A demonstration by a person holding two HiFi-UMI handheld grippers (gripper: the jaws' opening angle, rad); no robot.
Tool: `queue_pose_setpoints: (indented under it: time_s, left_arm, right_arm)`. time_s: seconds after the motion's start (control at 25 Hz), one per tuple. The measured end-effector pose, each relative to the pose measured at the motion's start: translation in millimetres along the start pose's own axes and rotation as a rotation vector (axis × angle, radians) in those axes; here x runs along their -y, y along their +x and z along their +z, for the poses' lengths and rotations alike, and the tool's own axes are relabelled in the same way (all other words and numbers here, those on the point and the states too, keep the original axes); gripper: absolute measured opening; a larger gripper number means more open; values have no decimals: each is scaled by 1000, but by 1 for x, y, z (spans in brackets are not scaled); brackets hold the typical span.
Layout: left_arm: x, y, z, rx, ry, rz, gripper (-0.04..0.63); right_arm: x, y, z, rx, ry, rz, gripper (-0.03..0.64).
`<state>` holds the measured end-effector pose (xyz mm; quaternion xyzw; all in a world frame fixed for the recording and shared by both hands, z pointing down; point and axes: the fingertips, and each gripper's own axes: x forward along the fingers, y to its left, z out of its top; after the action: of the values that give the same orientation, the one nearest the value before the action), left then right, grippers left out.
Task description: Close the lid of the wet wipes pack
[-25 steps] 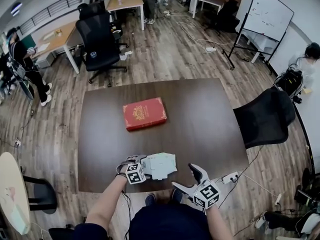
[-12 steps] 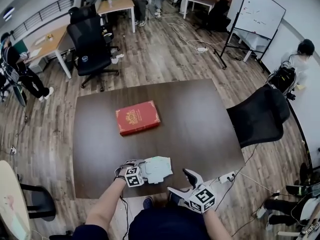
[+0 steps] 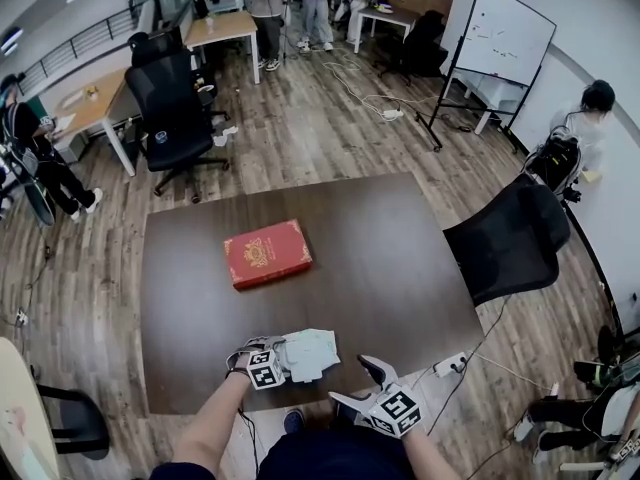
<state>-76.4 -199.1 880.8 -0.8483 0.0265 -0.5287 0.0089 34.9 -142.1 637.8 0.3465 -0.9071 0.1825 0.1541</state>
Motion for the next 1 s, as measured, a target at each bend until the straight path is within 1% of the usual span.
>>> queue_pose_setpoints:
  time_s: [0.12,0.32,0.44,0.6,0.68,0.76,1.0]
  left_arm:
    - [-1,0,0,-5,0,9,416]
    - [-3,2,-1,-7,-2,7,416]
    - [-2,2,0,-6,-4,6,416]
    - [-3,2,0,-1,-4,8,413]
    - [-4,2,0,-2,-1,10,413]
    - [-4,2,-1,-4,-5,9,411]
    - [-4,2,0,-8,-2,19,410]
  right_arm:
    - [-5,5,-7,-35,-35,9,453]
    - [-8,23,-35,-127,-140,20,451]
    - [-5,36,-54,-170,-144,29,445]
    - [1,53,-67,-214,-111,42,442]
    - [2,64,-71,-223,-129,48,442]
    - [3,76,-78,-253,-186,50,442]
    - [9,99,-108,-386,-388,51,442]
